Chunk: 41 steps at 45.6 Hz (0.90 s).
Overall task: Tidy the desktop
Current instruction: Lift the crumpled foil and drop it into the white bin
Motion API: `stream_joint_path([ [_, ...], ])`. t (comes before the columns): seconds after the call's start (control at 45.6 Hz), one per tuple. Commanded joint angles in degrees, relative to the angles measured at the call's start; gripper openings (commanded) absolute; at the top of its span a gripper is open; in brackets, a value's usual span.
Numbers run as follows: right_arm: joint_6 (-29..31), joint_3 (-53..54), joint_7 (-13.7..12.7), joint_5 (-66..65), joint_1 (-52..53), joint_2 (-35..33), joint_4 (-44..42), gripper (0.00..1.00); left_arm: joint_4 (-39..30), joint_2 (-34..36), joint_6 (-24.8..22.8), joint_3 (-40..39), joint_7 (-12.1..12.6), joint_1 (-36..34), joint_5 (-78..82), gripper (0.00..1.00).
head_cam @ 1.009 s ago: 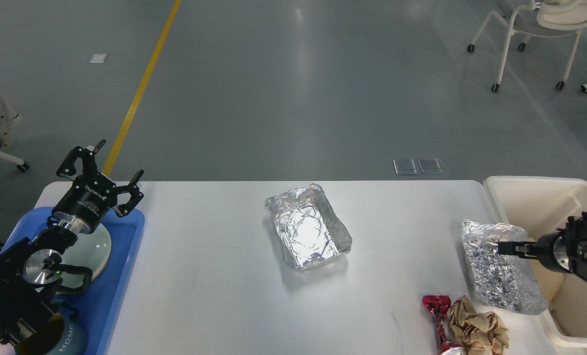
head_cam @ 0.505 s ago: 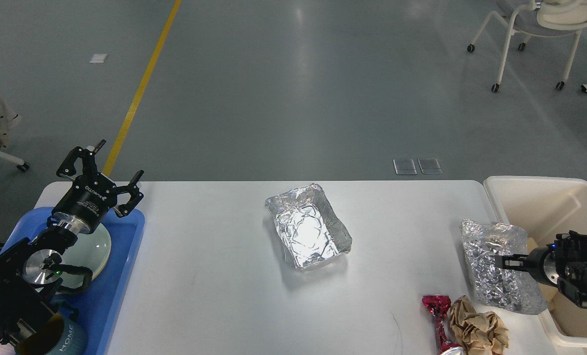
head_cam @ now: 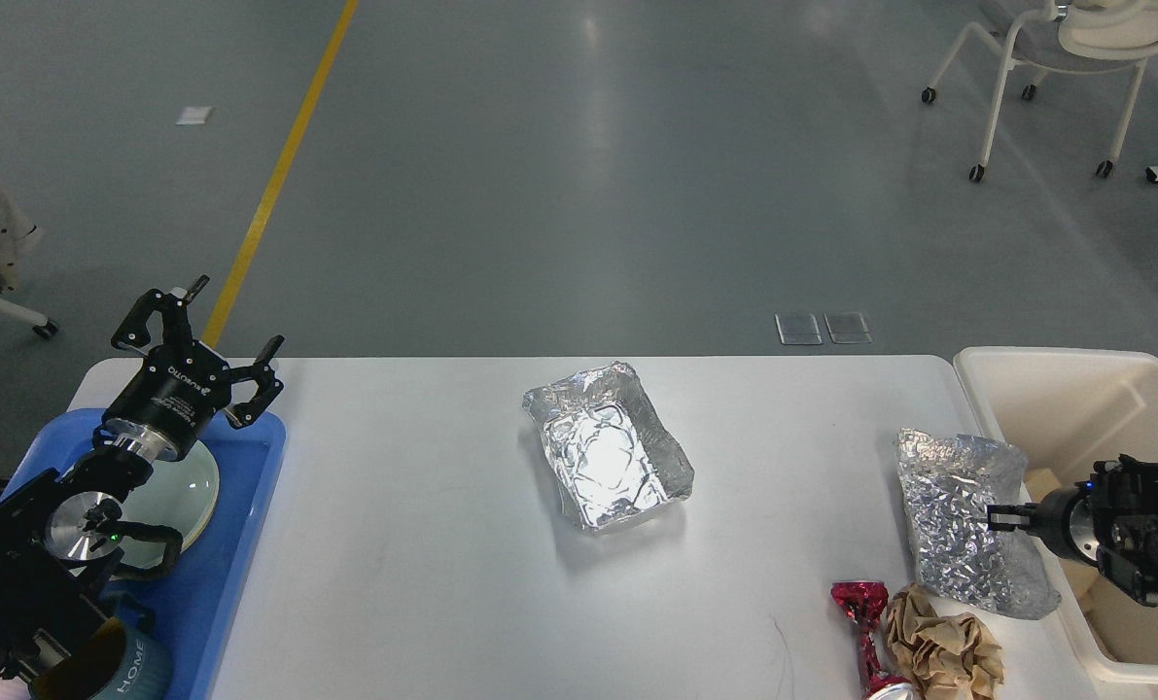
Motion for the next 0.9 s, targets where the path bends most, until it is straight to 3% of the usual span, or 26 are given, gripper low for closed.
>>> stream_joint_path([
  [0.0, 0.13, -0.44, 0.26, -0.04, 6.13, -2.10, 5.01, 0.00, 0.00, 0.00, 0.00, 0.00, 0.00, 0.03, 0.00, 1.00],
  [0.11, 1.79, -2.36, 0.35, -0.91, 18.06, -7.90, 14.31, 0.00, 0.00, 0.00, 0.00, 0.00, 0.00, -0.06, 0.00, 1.00],
  [0.241, 7.76, -11.32, 0.26, -2.32, 43.18, -14.14, 33.28, 0.00, 0.00, 0.00, 0.00, 0.00, 0.00, -0.06, 0.00, 1.00],
  [0.373, 20.41, -20.03, 0.26, -8.55, 75.18, -15.38, 51.14, 0.00, 0.00, 0.00, 0.00, 0.00, 0.00, 0.03, 0.00, 1.00],
  [0.483, 30.18, -20.04, 0.35, -11.89, 91.28, -15.47, 55.47, 0.00, 0.00, 0.00, 0.00, 0.00, 0.00, 0.03, 0.00, 1.00],
  [0.702, 32.04, -20.82, 0.44, -20.16, 96.23, -15.38, 52.57, 0.00, 0.00, 0.00, 0.00, 0.00, 0.00, 0.03, 0.00, 1.00],
  [0.79, 30.99, -22.93, 0.35, -20.34, 92.81, -15.56, 51.26, 0.00, 0.00, 0.00, 0.00, 0.00, 0.00, -0.06, 0.00, 1.00],
  [0.877, 25.99, -25.13, 0.35, -20.34, 84.65, -15.73, 47.04, 0.00, 0.00, 0.00, 0.00, 0.00, 0.00, -0.06, 0.00, 1.00],
])
